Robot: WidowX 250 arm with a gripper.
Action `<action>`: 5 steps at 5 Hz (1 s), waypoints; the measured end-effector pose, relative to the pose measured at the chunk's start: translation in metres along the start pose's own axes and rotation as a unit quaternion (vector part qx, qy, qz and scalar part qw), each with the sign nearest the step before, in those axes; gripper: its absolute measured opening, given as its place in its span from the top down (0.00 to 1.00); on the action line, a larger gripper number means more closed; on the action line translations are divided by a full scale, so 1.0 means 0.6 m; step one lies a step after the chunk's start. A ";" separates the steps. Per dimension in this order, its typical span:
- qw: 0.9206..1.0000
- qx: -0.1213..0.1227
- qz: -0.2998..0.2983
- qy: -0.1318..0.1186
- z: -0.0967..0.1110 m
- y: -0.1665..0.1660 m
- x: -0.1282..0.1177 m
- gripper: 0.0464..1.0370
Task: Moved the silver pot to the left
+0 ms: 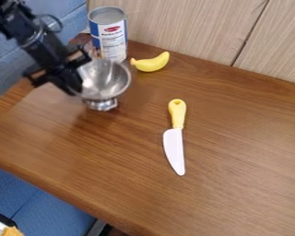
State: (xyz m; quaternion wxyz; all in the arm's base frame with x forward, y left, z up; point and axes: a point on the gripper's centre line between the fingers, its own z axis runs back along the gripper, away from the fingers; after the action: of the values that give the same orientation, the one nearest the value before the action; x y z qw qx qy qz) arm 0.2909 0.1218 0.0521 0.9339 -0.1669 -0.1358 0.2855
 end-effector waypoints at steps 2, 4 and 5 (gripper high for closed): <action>1.000 0.019 0.015 0.003 0.000 0.002 0.002 0.94; 0.997 0.045 0.060 0.016 -0.002 0.008 0.003 0.49; 0.997 0.049 0.058 0.018 -0.004 0.004 0.001 0.18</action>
State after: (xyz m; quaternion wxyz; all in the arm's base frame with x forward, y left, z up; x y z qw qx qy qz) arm 0.2910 0.1239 0.0493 0.9252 -0.1334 -0.0944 0.3426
